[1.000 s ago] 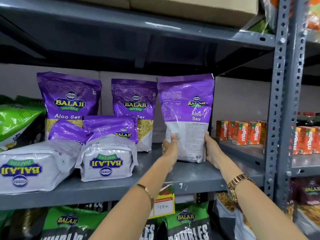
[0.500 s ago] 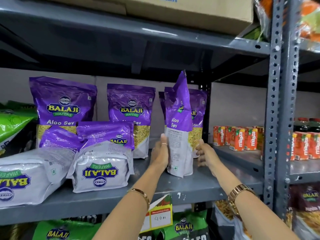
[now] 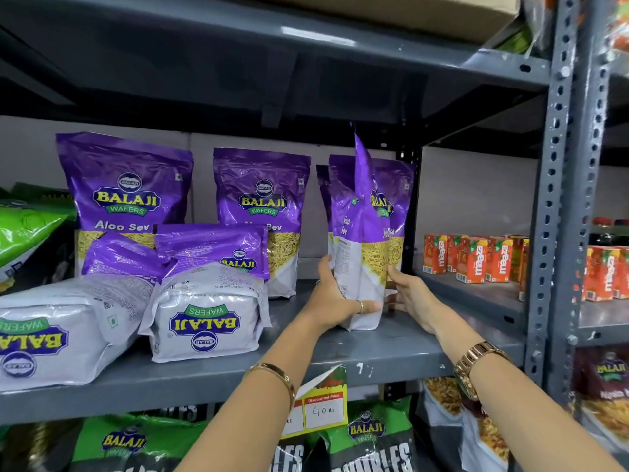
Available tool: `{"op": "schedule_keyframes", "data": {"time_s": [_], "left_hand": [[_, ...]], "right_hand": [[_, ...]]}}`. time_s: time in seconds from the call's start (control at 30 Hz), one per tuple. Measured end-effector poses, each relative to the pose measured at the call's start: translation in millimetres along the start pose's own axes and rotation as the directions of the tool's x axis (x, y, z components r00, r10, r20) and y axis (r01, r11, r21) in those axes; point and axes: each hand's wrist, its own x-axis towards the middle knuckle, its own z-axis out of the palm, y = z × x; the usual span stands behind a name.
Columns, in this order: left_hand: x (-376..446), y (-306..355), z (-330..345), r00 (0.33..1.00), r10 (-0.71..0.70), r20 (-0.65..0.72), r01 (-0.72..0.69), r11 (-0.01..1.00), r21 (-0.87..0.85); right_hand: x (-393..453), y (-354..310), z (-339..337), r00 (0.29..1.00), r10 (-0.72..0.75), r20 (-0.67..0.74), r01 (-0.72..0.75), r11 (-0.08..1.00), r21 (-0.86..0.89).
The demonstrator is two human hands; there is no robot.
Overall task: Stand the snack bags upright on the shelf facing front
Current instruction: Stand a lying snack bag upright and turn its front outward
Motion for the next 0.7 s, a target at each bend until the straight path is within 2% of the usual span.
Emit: {"op": "schedule_keyframes", "data": {"time_s": [0.1, 0.3, 0.4, 0.53, 0.7], "left_hand": [[2, -3, 0, 0.998, -0.053, -0.033, 0.055, 0.997, 0.062], [-1, -5, -3, 0.997, -0.042, -0.069, 0.059, 0.960, 0.274], [3, -7, -3, 0.996, -0.086, -0.038, 0.094, 0.928, 0.361], [9, -12, -2, 0.981, -0.195, -0.004, 0.176, 0.875, 0.451], [6, -10, 0, 0.967, -0.221, 0.130, 0.138, 0.875, 0.464]], "right_hand": [[0, 1, -1, 0.999, -0.010, -0.045, 0.010, 1.000, 0.004], [-1, 2, -8, 0.975, -0.055, -0.217, 0.061, 0.998, 0.023], [-1, 1, -9, 0.954, -0.111, -0.280, 0.122, 0.992, 0.025], [5, 6, -10, 0.935, -0.103, -0.338, 0.098, 0.995, -0.035], [12, 10, -12, 0.949, -0.019, -0.314, 0.052, 0.994, 0.096]]}}
